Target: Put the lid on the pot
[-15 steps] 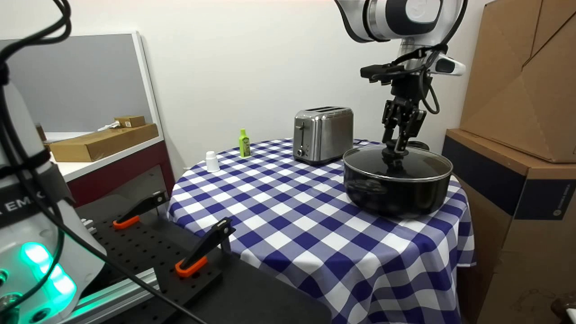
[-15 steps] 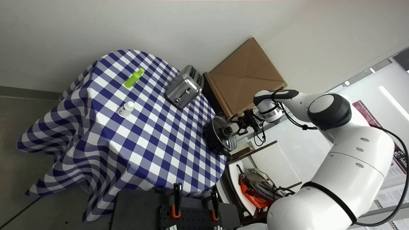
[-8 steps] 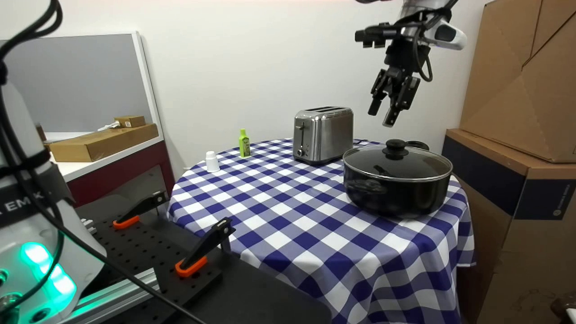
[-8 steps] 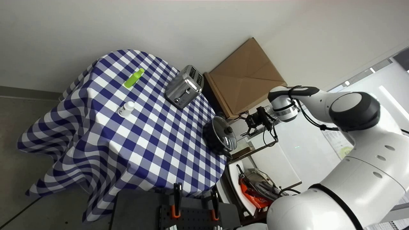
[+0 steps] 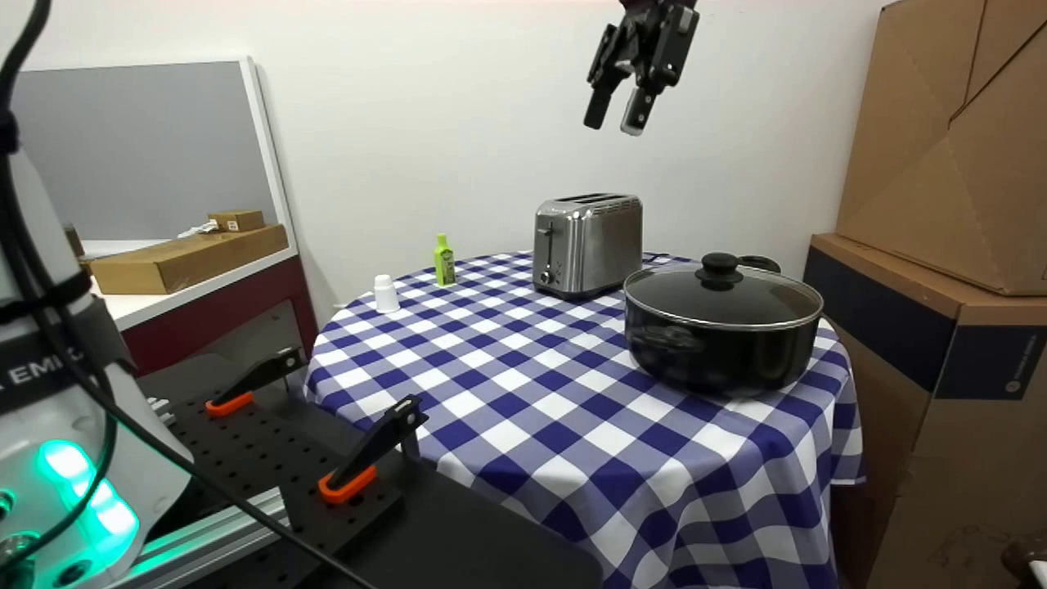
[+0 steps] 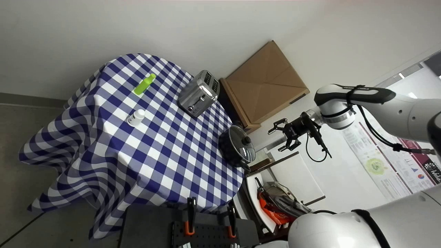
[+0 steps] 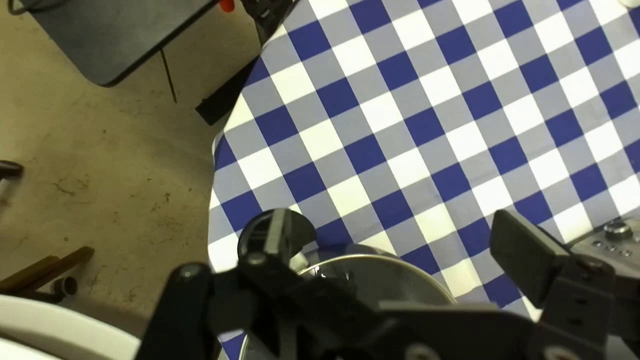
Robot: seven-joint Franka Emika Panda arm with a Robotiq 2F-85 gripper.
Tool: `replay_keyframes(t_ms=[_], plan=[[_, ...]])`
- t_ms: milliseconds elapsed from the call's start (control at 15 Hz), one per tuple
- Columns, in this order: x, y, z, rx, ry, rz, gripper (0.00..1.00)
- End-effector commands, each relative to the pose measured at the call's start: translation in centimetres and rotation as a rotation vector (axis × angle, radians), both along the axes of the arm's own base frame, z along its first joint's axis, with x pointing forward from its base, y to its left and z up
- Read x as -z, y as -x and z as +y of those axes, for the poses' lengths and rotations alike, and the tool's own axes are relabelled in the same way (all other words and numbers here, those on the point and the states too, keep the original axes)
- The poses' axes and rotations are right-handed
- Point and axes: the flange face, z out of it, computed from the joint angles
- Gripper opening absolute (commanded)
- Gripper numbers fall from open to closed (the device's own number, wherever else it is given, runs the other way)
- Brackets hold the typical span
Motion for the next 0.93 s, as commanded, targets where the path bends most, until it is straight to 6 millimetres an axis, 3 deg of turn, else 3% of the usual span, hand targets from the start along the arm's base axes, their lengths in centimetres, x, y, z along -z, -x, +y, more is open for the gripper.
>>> replay_keyframes(t_ms=[0,400,467,600,867], plan=[[-3.5,4.8,5.0,-0.176,0.065,-0.051,1.0],[-8.0,10.5,15.1,-0.381,0.074,-0.171,1.0],[-7.1,7.5,12.3,-0.329,0.069,-0.119,1.0],[-8.0,9.2,14.8,-0.373,0.08,-0.149,1.0],[-8.0,10.4,15.2,-0.376,0.08,-0.159,1.0]])
